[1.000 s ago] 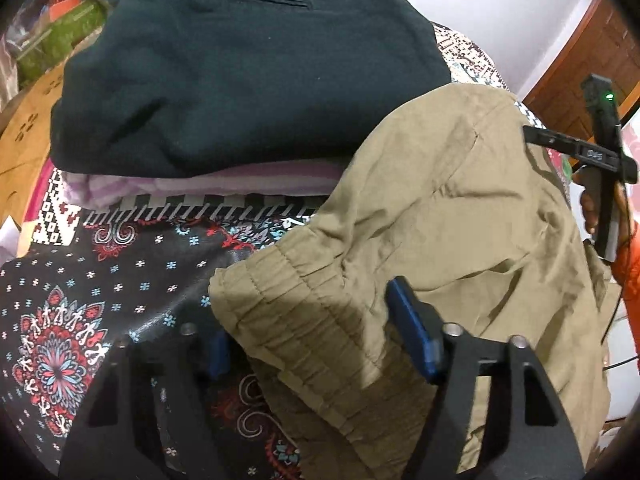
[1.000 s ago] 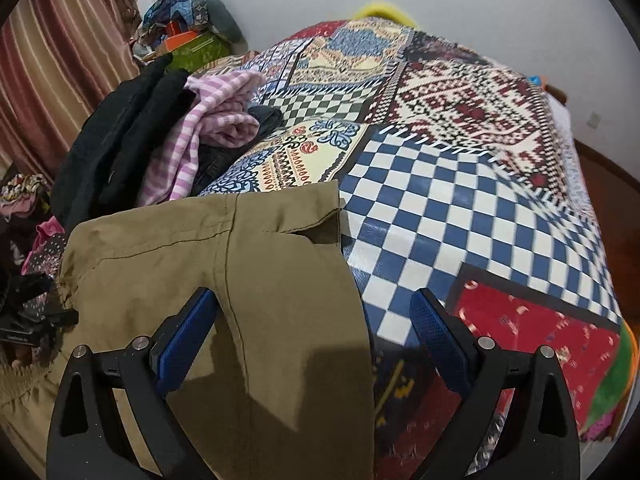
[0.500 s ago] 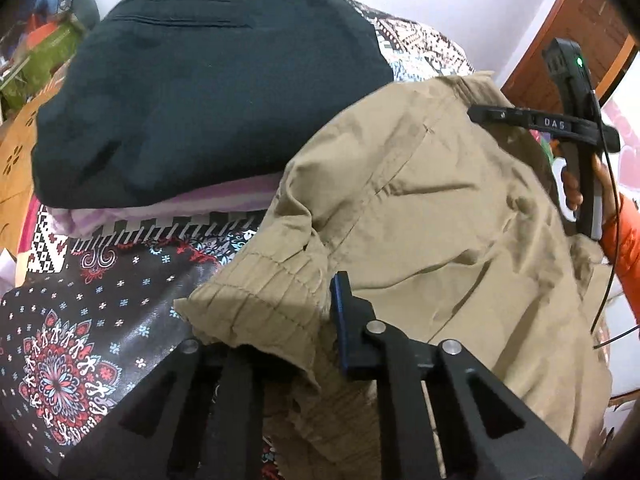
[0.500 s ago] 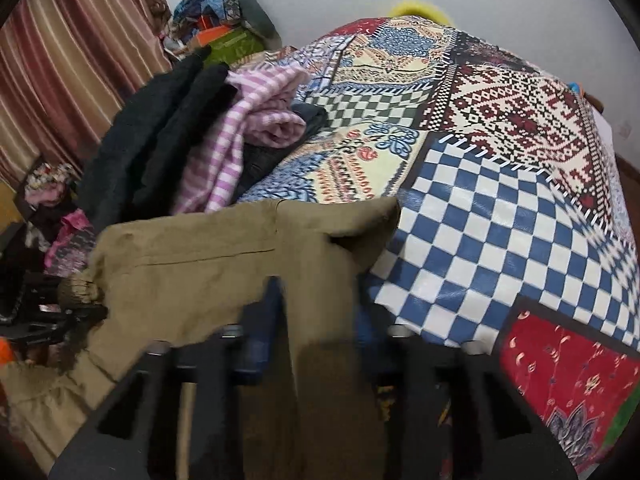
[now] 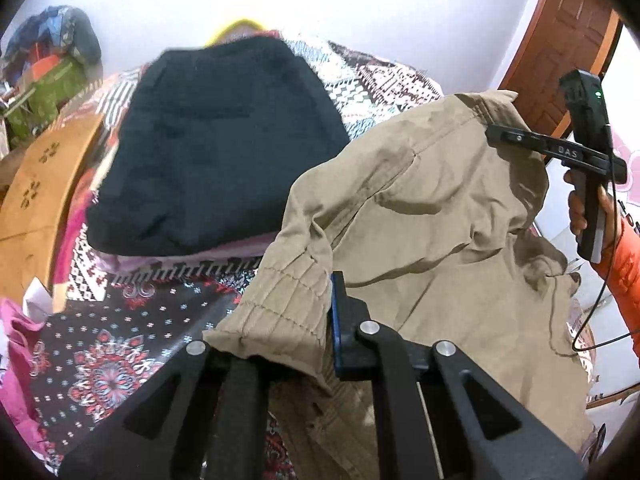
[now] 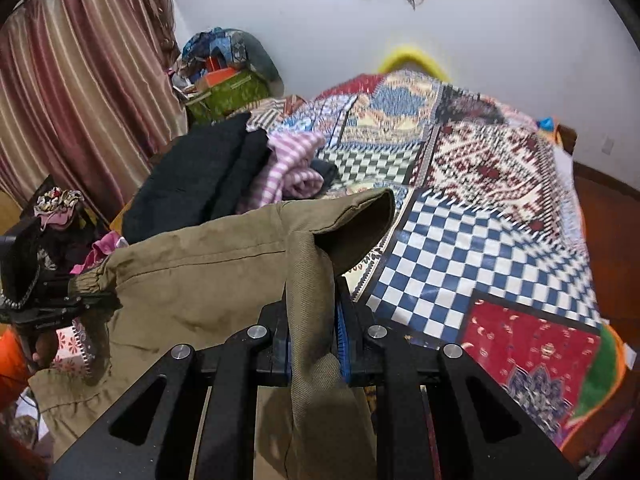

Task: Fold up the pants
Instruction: 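Lift the pants with both tools and lay them flat across the quilt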

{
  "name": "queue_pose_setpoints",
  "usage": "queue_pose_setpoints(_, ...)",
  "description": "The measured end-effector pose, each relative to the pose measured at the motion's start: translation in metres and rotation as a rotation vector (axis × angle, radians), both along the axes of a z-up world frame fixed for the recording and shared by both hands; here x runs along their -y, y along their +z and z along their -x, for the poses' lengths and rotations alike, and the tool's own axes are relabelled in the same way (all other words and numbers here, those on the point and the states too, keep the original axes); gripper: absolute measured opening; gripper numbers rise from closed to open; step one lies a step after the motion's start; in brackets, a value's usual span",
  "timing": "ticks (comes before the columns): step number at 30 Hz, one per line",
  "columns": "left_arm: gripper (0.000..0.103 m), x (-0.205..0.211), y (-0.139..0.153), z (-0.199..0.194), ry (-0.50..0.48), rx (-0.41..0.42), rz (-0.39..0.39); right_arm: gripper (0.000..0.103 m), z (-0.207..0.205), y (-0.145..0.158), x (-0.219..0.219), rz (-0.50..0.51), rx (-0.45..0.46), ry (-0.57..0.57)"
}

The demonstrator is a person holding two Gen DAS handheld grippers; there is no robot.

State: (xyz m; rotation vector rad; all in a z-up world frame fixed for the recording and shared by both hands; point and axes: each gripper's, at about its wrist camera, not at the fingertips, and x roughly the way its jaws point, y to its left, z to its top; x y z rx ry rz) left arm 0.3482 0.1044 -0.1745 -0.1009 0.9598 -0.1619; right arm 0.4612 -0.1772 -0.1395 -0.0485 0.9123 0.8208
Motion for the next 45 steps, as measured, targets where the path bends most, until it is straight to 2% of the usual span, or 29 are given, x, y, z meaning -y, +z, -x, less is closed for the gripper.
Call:
queue_pose_setpoints(8,0.008,0.000,0.041,0.034,-0.026,0.064,-0.010,0.015,0.045,0.046,0.026,-0.049,0.053,-0.048)
queue_pose_setpoints(13,0.008,0.020,0.074,0.060,-0.062,0.100,-0.020,0.015,0.085,0.073,0.050,-0.085,0.082,-0.084)
queue_pose_setpoints(21,0.008,0.042,0.099,0.100,-0.118,0.118,-0.031,0.015,0.155,0.098,0.084,-0.119,0.122,-0.125)
queue_pose_setpoints(31,0.008,0.059,0.100,0.136,-0.159,0.119,-0.044,0.015,0.219,0.090,0.106,-0.156,0.128,-0.155)
queue_pose_setpoints(45,0.009,0.064,0.073,0.191,-0.232,0.094,-0.013,0.015,0.286,0.045,0.133,-0.208,0.014,-0.197)
